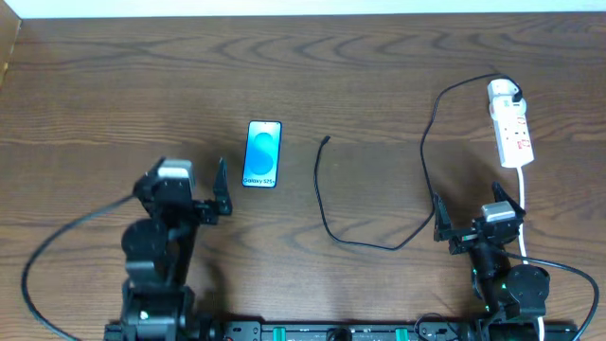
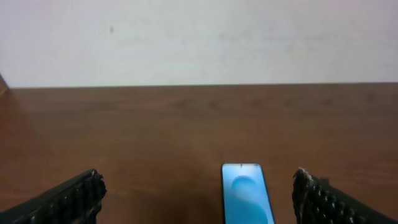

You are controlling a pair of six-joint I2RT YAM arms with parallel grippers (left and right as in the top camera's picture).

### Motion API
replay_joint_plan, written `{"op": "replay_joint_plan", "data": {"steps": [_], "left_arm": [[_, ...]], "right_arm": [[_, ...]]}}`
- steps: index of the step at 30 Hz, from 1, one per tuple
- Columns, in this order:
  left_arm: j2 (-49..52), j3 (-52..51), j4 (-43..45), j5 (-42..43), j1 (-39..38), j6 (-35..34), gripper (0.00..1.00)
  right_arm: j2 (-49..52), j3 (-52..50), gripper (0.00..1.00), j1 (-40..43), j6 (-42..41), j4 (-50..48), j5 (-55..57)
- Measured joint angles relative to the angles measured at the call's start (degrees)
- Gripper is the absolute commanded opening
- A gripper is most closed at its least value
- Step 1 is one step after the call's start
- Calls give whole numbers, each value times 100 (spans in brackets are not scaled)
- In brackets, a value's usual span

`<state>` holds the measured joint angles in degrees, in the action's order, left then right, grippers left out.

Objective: Plug charger to phone and switch on socket
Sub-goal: 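Move the left gripper over the Galaxy phone and lower onto it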

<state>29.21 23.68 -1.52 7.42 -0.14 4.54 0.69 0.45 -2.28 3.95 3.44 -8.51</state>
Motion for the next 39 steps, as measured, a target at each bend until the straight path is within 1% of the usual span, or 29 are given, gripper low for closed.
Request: {"op": "replay_joint_plan", "data": {"steps": [3,6,10,14,18,20,24,25,27,30,36,38,39], "left_arm": [[798,857,-376,42,0,-2,98],[1580,1751,-1047,166,0,-2,98],[2697,3049,-2306,391,-4,-2,98],[4061,4603,-3499,592,-11,-2,98],[5167,5737,-4422,654,-105,-2,98],[5663,6028,-4586,686,-262,-2,98],[6255,6092,-5051,682,-485,-2,98],[6596,6094,-5211,675,-562,-2,98],[7034,6096,-5246,680,-608,-2,98],[7670,6096,-5480,857,-608,-111,98],[8214,6096,-5112,909,-669,-319,98],[8327,6098,-5001,737,-787,-444,98],[8465,6098,-4927,520,-933,-566,98]], "right_arm": [[0,0,99,0,0,0,0],[0,0,99,0,0,-2,2],[0,0,99,0,0,0,0],[0,0,99,0,0,4,2],[0,0,99,0,2,2,0],[0,0,99,0,0,0,0],[0,0,99,0,0,0,0],[0,0,99,0,0,0,2],[0,0,99,0,0,0,2],[0,0,99,0,0,0,2],[0,0,99,0,2,0,0],[0,0,99,0,2,0,0],[0,0,99,0,0,2,2]]}}
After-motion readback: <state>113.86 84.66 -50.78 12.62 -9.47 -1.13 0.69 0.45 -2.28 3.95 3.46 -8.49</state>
